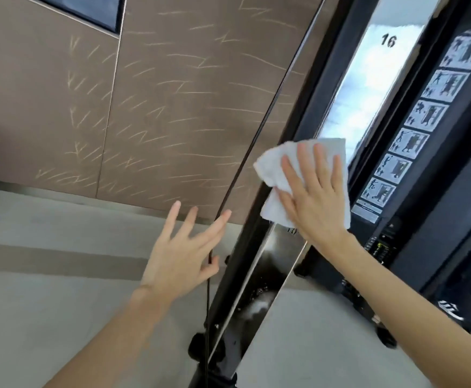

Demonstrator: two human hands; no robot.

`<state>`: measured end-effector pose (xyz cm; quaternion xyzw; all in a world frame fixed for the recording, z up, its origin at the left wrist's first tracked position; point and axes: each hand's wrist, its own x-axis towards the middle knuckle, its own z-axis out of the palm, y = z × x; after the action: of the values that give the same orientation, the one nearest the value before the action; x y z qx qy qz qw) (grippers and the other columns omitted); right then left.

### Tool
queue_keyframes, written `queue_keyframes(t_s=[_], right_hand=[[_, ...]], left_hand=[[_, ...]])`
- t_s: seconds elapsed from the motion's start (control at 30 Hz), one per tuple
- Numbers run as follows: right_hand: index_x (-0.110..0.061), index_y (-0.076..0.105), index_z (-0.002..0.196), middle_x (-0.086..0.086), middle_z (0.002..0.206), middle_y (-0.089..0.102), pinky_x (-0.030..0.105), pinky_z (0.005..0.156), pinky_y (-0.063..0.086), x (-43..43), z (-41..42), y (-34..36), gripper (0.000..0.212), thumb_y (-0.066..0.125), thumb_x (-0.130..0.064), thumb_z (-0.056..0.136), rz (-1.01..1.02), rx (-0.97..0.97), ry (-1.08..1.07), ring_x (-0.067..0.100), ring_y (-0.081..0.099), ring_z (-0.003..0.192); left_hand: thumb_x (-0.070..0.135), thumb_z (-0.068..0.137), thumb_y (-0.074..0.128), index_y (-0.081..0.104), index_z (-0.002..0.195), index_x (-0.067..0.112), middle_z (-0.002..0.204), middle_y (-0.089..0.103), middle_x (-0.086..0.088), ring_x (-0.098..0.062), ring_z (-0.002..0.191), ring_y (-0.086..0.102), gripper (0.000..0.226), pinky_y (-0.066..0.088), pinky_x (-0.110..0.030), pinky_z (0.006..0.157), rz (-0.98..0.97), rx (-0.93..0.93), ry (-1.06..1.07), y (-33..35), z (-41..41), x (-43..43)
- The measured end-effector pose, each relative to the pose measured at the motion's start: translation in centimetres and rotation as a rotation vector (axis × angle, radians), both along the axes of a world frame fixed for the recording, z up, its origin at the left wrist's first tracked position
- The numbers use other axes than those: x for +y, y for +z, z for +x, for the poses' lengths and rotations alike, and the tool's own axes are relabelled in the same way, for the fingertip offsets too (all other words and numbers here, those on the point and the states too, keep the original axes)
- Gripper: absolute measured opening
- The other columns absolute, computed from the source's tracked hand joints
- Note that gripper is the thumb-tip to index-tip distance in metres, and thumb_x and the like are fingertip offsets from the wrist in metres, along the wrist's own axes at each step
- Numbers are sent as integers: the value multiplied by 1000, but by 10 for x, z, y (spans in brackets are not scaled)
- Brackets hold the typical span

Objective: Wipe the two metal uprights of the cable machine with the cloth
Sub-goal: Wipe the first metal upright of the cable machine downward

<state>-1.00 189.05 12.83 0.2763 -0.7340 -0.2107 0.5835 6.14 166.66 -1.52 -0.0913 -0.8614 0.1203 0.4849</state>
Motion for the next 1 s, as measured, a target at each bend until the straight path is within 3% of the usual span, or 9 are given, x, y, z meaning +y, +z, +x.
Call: queue_keyframes(t_s=[0.1, 0.23, 0.37, 0.47, 0.57, 0.7, 0.87, 0.93, 1.0], right_hand=[[-3, 60, 121, 23, 138, 48, 56, 113, 16, -13, -1, 2, 44, 38, -35, 99, 40, -12, -73, 39, 30, 135], [0, 67, 107, 21, 119, 60, 50, 116, 8, -10, 5, -72, 49, 36, -35, 96, 195, -128, -199, 38, 32, 129], [-7, 69, 111, 14, 117, 63, 48, 118, -6, -7, 22, -138, 53, 33, -42, 94, 460, -282, -360, 36, 35, 127], [-10, 65, 120, 14, 125, 60, 50, 118, 1, 6, 21, -120, 52, 33, -43, 95, 566, -210, -299, 37, 34, 127], [-7, 64, 120, 20, 129, 56, 52, 114, 14, 14, 11, -60, 47, 40, -39, 95, 412, -100, -114, 39, 36, 128], [-6, 58, 127, 21, 138, 49, 58, 112, 16, 8, 1, -5, 45, 42, -36, 97, 158, 19, -15, 40, 34, 132], [-18, 42, 142, 13, 153, 25, 55, 115, 9, 8, -2, -98, 53, 36, -44, 96, 38, -51, -42, 36, 12, 143], [-21, 35, 144, 10, 154, 21, 52, 115, 5, 15, 2, -142, 57, 40, -43, 91, 103, -86, -86, 33, 4, 145], [-21, 35, 143, 9, 150, 26, 49, 115, 4, 24, 5, -159, 58, 43, -40, 88, 250, -87, -102, 31, 8, 144]], left_hand=[[44, 93, 40, 53, 137, 11, 154, 41, 4, -40, 116, 60, 57, 22, -63, 114, 3, 21, -40, -1, -5, -4], [44, 92, 42, 38, 143, 13, 152, 45, 5, -38, 117, 59, 60, 18, -61, 117, 23, 43, -87, -6, -11, -6], [42, 91, 45, 27, 150, 13, 152, 45, 4, -38, 118, 59, 68, 18, -60, 117, 59, 54, -110, -10, -6, -6], [40, 90, 46, 34, 145, 12, 154, 42, 3, -38, 116, 59, 63, 19, -61, 116, 31, 78, -117, -8, 0, -7], [37, 90, 46, 43, 137, 13, 156, 39, 2, -39, 118, 58, 53, 22, -61, 115, 33, 77, -132, -7, 7, -5], [37, 91, 46, 47, 136, 11, 158, 34, 1, -39, 125, 53, 53, 23, -61, 114, 25, 67, -121, -7, 8, -4], [34, 90, 48, 50, 136, 7, 158, 31, 0, -40, 125, 52, 53, 24, -62, 114, 56, 68, -114, -10, 3, -1], [34, 91, 46, 51, 136, 6, 160, 27, 0, -41, 124, 50, 54, 23, -62, 114, 58, 69, -114, -11, 3, 0], [34, 91, 45, 49, 137, 5, 160, 26, 0, -41, 124, 49, 54, 22, -62, 115, 65, 64, -116, -11, 4, -1]])
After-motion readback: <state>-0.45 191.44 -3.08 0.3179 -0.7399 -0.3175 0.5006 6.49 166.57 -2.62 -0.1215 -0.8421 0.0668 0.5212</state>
